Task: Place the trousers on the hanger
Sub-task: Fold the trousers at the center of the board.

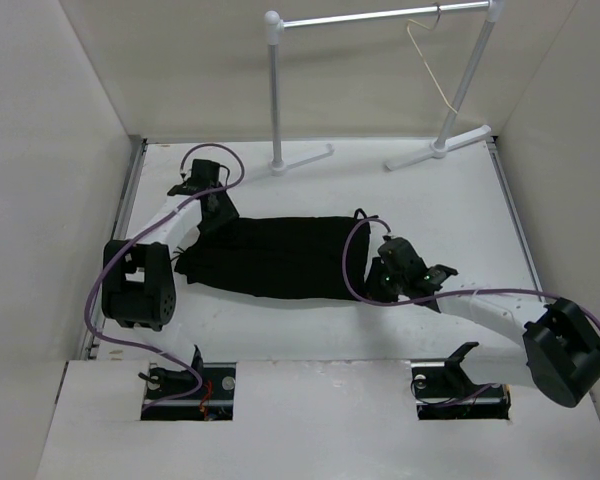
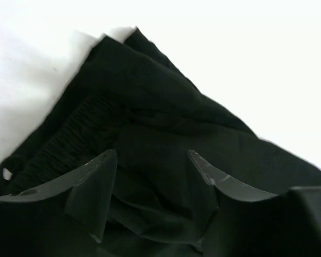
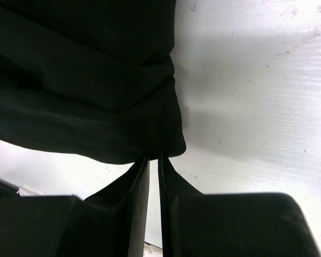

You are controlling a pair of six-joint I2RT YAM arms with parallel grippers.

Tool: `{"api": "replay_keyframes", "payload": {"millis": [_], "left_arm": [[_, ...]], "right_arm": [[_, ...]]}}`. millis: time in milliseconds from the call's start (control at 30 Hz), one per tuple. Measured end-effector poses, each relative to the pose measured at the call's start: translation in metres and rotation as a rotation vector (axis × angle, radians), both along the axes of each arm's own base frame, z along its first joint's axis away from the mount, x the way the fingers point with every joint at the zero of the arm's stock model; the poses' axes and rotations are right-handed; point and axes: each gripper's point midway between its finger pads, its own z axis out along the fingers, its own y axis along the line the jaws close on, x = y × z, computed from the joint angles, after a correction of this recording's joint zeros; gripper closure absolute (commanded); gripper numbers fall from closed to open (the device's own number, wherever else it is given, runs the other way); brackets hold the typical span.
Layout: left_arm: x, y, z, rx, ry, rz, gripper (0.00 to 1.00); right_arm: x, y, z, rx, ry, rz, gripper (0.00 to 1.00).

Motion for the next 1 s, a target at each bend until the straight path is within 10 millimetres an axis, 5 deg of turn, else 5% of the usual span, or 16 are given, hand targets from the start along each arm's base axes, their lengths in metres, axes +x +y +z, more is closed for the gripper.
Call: {"api": "replay_keyframes", "payload": {"millis": [133,200,267,500,733,1000], "left_arm": [[-0.005,-0.013,-0.010,-0.027,0.037,-0.035,0.64],[-0.008,-0.020,-0.018,-0.038,0.065,-0.054,0.86],[-0.011,-0.024,-0.025,-0.042,0.090,-0.066,0.94],[-0.008,-0.012,-0.029,-0.024,0.093,-0.019,1.00],[0.007,0.016,-0.020,0.051,0.043,0.067,1.00],[0.025,0.017,-0.009,0.084,-0.011,0.083,0.97]], "right_arm": [[0.001,0.001,0.001,0.007,-0.005,0.002,0.77],[0.002,0.003,0.002,0.012,-0.009,0.002,0.60],[0.004,0.003,0.001,0.020,-0.014,-0.003,0.45],[0.006,0.002,-0.014,0.013,0.006,-0.010,0.83],[0.002,0.000,-0.015,0.034,0.001,-0.024,0.88],[-0.011,0.003,-0.003,0.082,0.006,-0.023,0.87]]}}
